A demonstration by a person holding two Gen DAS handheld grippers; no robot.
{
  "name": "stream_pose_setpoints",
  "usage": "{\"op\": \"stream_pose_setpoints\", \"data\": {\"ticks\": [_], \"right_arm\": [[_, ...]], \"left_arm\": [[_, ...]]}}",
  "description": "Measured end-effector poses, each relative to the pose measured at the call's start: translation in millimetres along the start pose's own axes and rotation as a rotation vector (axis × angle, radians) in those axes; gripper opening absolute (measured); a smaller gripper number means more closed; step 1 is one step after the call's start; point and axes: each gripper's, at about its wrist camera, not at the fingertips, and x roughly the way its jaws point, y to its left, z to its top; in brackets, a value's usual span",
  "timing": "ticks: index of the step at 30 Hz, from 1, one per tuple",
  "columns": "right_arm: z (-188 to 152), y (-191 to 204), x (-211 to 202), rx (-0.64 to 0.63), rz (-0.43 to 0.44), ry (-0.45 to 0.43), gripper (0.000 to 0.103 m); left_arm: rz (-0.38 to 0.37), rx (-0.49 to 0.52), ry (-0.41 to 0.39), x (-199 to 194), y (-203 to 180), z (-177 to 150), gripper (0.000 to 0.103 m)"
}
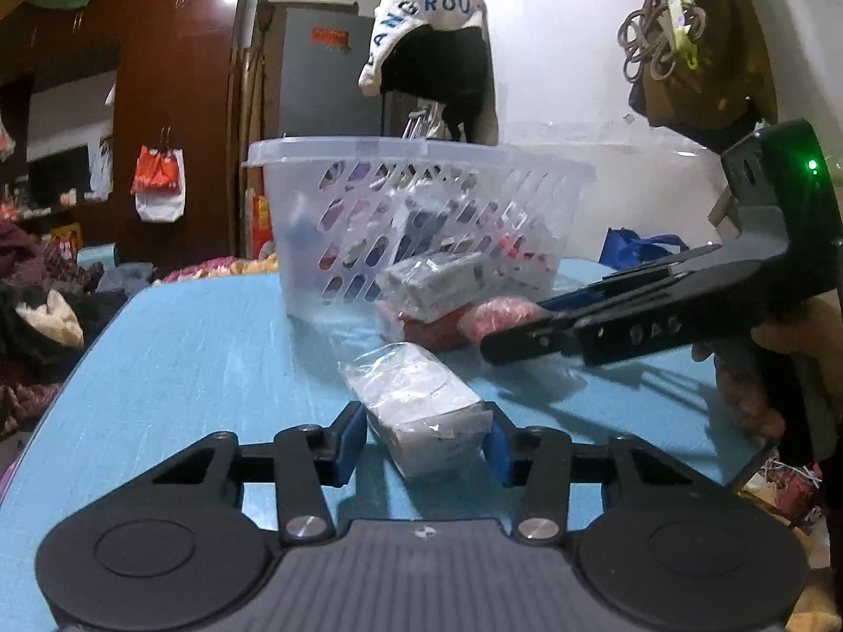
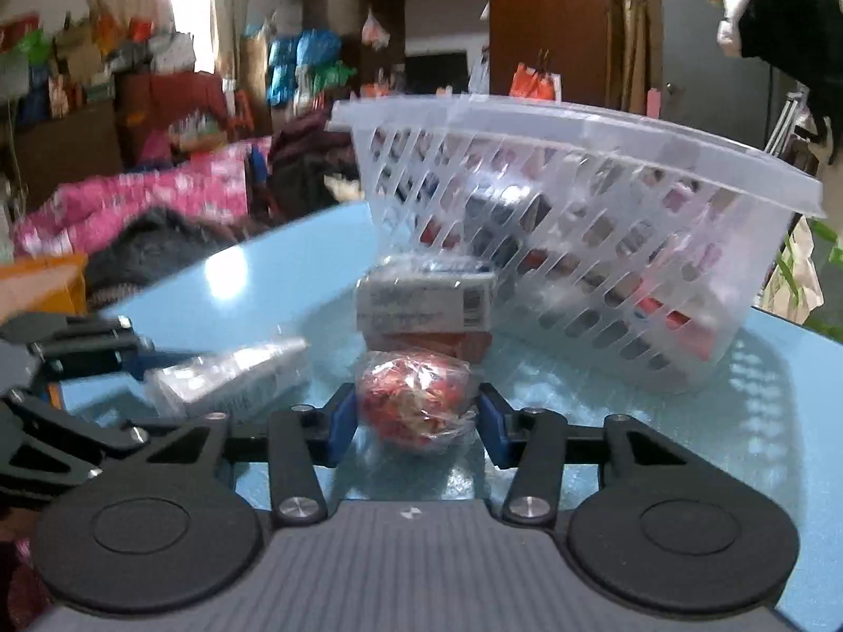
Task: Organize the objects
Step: 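Grasp a clear bagged white item with the left gripper while the right grasps a red bagged ball, then carry both bagged items over the basket and open both grippers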
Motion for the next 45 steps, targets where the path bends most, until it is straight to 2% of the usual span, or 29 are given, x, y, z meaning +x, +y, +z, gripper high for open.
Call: {"op": "stream_pose_setpoints", "data": {"ticks": [5,12,22,37,42,45], "right_arm": [[-7.7,-16.7,-20.6,0.096,0.037,-0.13,0.05],[-11.7,-19.5,-36.9,0.115,-0.054,-0.25,0.05],[-11.0,-17.3,-34.4,0.111,-0.088,-0.282,0.05],[-15.4,-15.4,-41.0,0.102,-0.101,-0.314,0.05],[-17.3,-11.3,-45.2,0.083,-0.132,-0.348,0.05],[-18.9,-10.8,-46.8,0.085,-0.114,-0.348,0.05]], "left_arm": [[-0.003,0.016,-0.066,-4.7,-4.1,3.0,0.05],[-0.029,0.019,-0.121,-9.8,-2.0,3.7,0.05],[-0.046,0.044,-0.15,-12.5,-6.5,3.6,0.05],[-0.052,0.052,-0.143,-11.7,-8.9,2.0,0.05],[-0.053,0.048,-0.151,-13.0,-8.6,2.7,0.05],[-0.051,0.037,-0.168,-17.1,-7.7,6.1,0.05]]}}
